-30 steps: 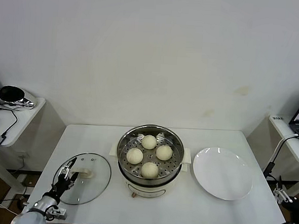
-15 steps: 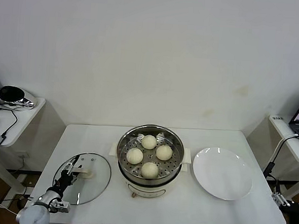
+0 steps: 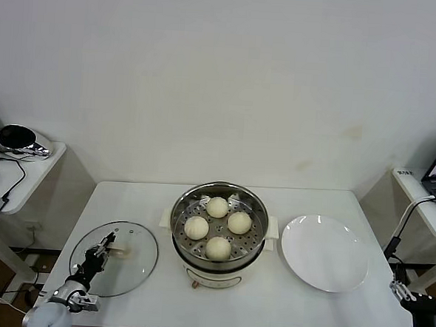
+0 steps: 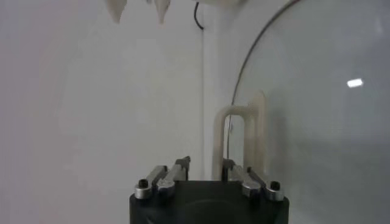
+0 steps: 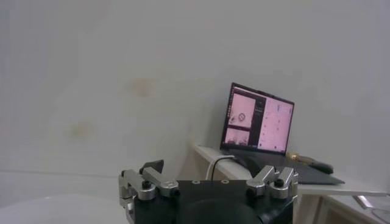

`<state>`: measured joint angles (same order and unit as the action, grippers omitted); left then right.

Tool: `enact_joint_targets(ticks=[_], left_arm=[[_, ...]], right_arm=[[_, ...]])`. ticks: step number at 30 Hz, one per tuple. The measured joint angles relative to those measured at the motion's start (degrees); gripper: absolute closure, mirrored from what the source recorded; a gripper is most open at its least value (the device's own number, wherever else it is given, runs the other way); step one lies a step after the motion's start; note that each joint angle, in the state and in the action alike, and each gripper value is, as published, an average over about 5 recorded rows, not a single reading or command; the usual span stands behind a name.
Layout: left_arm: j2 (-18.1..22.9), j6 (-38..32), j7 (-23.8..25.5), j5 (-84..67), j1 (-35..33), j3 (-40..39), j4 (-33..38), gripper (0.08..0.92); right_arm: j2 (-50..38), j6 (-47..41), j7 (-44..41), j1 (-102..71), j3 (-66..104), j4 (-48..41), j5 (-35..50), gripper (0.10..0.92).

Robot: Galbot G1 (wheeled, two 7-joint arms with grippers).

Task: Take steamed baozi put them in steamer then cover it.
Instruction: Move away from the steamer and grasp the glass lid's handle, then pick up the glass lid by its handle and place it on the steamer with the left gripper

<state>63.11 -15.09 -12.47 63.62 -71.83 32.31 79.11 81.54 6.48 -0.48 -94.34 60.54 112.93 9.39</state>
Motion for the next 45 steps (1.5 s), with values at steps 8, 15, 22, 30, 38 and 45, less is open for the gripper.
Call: enact_joint_targets(ticks=[8, 15, 22, 30, 38, 45], left_arm=[[-1.21, 2.62, -2.23, -2.74, -3.74, 1.83, 5.5, 0.849], [-4.08, 5.85, -1.21, -5.94, -8.33, 6.45, 14.32, 0.849], [-8.3, 10.6, 3.73, -9.66, -9.11, 9.21, 22.85, 0.849], [-11.6, 19.88, 9.31, -13.84, -6.28, 2.87, 32.16, 0.849], [-10.87, 30.76, 14.44, -14.45, 1.54, -10.41, 36.97, 0.849], [-6.75, 38.64, 19.85, -9.27, 8.36, -20.56, 38.14, 0.849]], right_arm=[[0.06, 0.43, -0.28, 0.0, -1.22, 0.4, -0.74, 0.203], [0.61, 0.75, -0.6, -0.57, -2.25, 1.24, -1.49, 0.203], [1.3, 1.36, -1.09, -1.35, -3.71, 2.19, -2.98, 0.203], [2.46, 2.22, -1.16, -0.95, -5.75, 2.04, -5.99, 0.203], [3.8, 2.58, -0.51, -0.07, -6.61, 1.11, -9.26, 0.203], [4.87, 2.57, 0.21, 0.85, -7.67, 0.24, -11.68, 0.203]])
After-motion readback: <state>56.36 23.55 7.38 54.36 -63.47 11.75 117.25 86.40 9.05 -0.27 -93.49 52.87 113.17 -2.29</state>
